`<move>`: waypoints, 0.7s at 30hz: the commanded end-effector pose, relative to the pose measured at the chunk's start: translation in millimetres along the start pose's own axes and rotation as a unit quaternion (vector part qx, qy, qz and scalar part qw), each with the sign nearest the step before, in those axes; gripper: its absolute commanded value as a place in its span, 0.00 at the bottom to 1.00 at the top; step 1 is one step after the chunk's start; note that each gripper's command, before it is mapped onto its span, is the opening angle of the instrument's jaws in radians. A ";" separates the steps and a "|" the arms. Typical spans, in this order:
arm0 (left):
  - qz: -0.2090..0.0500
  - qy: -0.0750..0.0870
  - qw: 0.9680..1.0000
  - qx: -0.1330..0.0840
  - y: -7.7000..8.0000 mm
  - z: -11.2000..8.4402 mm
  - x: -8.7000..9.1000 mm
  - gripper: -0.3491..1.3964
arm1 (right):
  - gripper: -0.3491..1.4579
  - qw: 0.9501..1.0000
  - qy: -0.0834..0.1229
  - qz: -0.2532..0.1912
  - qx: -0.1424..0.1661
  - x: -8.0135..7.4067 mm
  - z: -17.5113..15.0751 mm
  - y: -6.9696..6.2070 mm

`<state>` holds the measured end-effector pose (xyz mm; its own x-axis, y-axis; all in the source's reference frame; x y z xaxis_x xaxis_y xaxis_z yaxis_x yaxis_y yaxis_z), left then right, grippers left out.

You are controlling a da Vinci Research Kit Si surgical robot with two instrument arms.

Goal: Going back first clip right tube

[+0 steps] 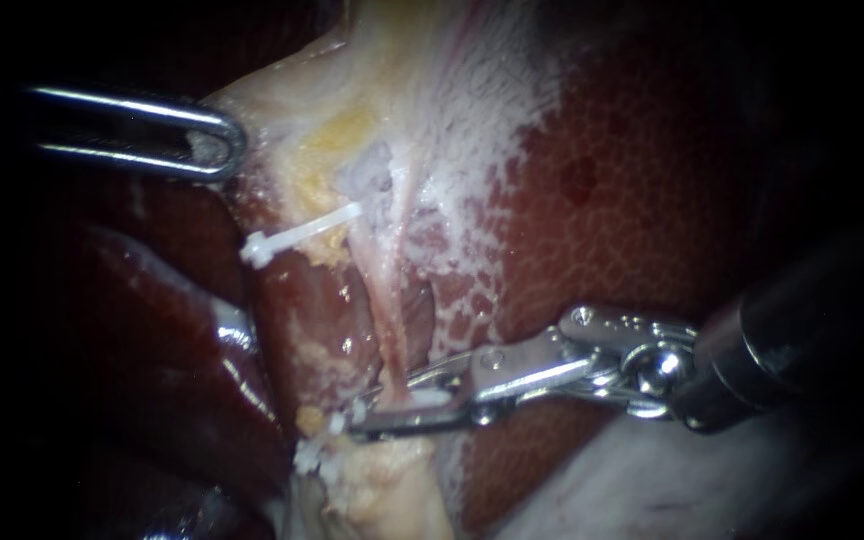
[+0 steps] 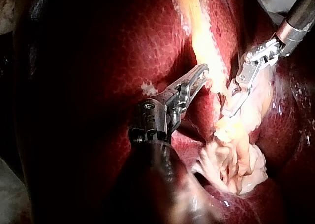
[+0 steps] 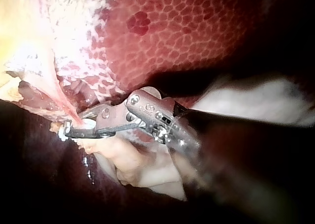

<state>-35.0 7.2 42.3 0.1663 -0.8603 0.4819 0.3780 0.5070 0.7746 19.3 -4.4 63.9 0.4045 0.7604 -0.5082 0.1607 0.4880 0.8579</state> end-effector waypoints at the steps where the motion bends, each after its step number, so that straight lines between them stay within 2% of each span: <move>1: 0.000 0.000 1.000 0.000 0.0 0.0 0.0 0.00 | 0.00 1.000 0.000 0.000 0.000 0.0 0.0 0.0; 19: 0.000 0.000 1.000 0.000 0.0 0.0 0.0 0.00 | 0.00 1.000 0.000 0.000 0.000 0.0 0.1 0.0; 20: 0.000 0.000 1.000 0.000 0.0 0.0 0.1 0.00 | 0.02 1.000 0.000 0.000 0.000 -0.1 0.1 0.0; 21: 0.000 0.000 1.000 0.000 0.0 0.0 0.1 0.00 | 0.11 1.000 0.000 0.000 0.000 -0.1 0.1 0.0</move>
<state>-35.1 7.2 42.3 0.1661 -0.8599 0.4827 0.3781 0.5076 0.7742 19.4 -4.5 64.0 0.4052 0.7603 -0.5077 0.1594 0.4881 0.8581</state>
